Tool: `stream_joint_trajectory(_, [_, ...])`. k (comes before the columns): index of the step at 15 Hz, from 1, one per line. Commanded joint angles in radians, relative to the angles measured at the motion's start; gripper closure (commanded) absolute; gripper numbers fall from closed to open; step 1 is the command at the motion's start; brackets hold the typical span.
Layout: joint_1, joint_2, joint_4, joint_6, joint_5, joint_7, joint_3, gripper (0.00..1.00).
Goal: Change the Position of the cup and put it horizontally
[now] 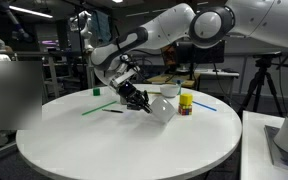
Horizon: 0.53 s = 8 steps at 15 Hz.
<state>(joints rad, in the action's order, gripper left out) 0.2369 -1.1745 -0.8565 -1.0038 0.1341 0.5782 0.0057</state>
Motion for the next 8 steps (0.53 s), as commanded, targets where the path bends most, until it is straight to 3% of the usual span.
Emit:
stream_joint_trajectory(1, [-0.004,-0.034,0.085,0.069,0.027,0.046,-0.005,0.98])
stream_joint_trajectory(8, [-0.006,-0.036,0.091,0.069,0.028,0.050,-0.005,0.98])
